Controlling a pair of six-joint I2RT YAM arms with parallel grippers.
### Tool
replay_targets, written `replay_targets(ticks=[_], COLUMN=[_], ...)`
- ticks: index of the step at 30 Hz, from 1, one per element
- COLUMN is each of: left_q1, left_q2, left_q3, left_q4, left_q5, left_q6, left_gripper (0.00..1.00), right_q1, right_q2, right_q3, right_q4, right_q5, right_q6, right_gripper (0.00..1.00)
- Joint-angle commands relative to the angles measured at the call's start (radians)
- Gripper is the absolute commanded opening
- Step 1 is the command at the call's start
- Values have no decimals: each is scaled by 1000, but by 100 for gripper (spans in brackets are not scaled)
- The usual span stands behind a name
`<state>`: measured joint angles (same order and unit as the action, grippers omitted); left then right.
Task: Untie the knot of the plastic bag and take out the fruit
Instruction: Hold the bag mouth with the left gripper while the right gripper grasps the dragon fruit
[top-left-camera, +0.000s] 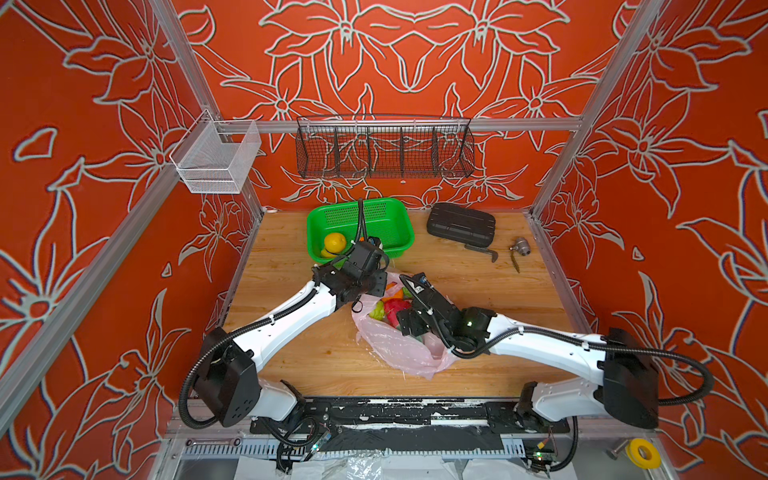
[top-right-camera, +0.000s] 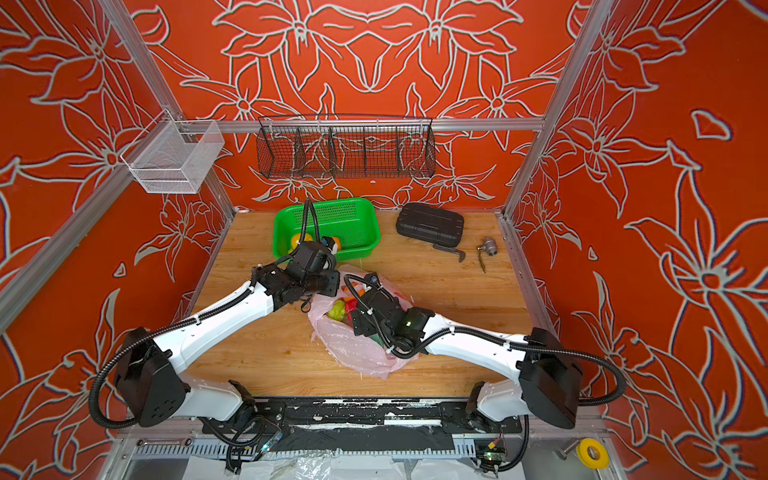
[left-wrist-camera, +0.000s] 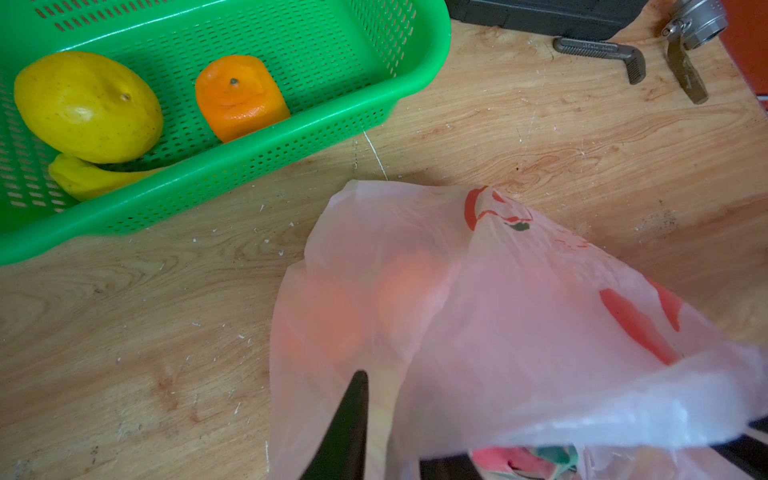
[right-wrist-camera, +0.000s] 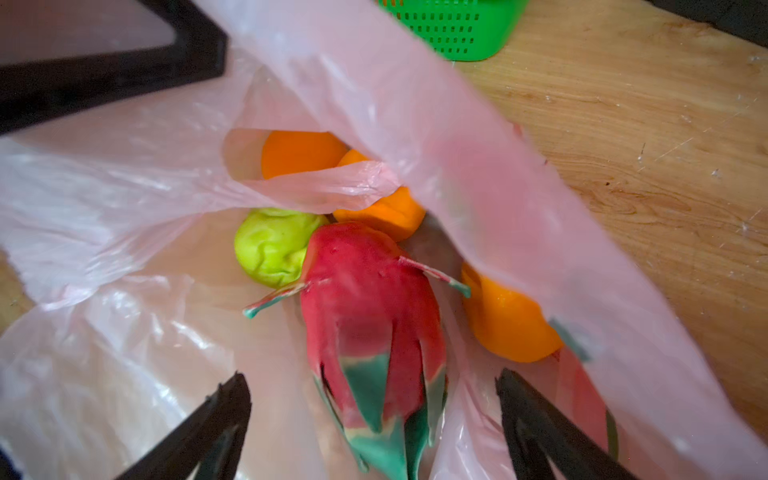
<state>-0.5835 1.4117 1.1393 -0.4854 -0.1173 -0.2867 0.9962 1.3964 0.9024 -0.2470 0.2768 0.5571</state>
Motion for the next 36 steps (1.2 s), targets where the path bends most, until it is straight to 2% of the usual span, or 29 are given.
replay_targets(ticks=[1,7,13,19,26,36], left_q1=[30,60,68,75,78,80], left_q2=[-39,-60,-52,-54,-48,-37], left_q3=[-30,-61,-66,-70,-59,-34], left_q4=[-8,14,15,19,18,11], left_q5=[34,66,80,85,88,91], left_q6=[-36,-56,-50,-48,-48,-53], left_gripper=[23,23,23,23,23,24], right_q1=[-21,-47,-48,-49,-50,-36], right_q2=[51,163,289,345,282,100], right_q3=[34,65,121,134,88,3], right_q4=[21,80,67,80,137,187], right_q5=[-52,-158,-161,-188,-207,-296], right_q6=[-31,-41,-27,-31,-34,-64], right_gripper=[95,97,97,95,69,63])
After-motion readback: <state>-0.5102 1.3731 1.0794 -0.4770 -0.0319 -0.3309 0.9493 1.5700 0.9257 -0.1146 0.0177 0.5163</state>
